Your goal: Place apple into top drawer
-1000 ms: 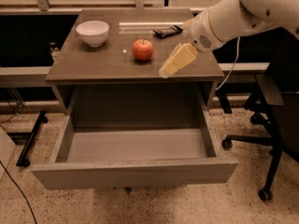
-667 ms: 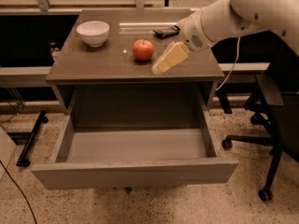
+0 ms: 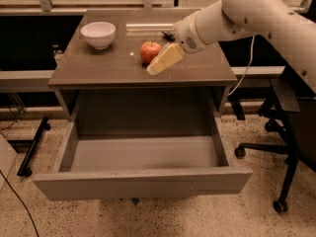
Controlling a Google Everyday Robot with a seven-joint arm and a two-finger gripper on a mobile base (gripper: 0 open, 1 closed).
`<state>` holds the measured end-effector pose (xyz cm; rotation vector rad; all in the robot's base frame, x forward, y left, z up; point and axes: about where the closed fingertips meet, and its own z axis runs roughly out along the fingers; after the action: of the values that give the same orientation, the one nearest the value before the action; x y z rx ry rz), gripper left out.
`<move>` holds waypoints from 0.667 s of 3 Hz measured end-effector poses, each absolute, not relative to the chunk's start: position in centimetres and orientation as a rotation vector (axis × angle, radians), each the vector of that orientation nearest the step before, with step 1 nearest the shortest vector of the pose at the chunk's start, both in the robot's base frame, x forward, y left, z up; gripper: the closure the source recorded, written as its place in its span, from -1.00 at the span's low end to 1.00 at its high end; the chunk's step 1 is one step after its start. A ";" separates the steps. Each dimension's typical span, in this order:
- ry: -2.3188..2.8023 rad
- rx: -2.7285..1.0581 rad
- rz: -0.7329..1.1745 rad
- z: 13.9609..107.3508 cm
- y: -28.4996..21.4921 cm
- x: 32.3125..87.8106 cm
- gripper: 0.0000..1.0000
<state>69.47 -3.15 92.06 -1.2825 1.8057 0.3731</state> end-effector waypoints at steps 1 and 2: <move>1.796 -1.271 0.411 91.3 -1.9 71.5 -1.00; 1.790 -1.251 0.442 90.6 -1.0 73.6 -1.00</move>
Offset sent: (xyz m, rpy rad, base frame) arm 0.0664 0.0279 -0.0192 0.0958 0.0194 0.0039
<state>73.57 -1.00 90.55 -1.2509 1.7896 0.4418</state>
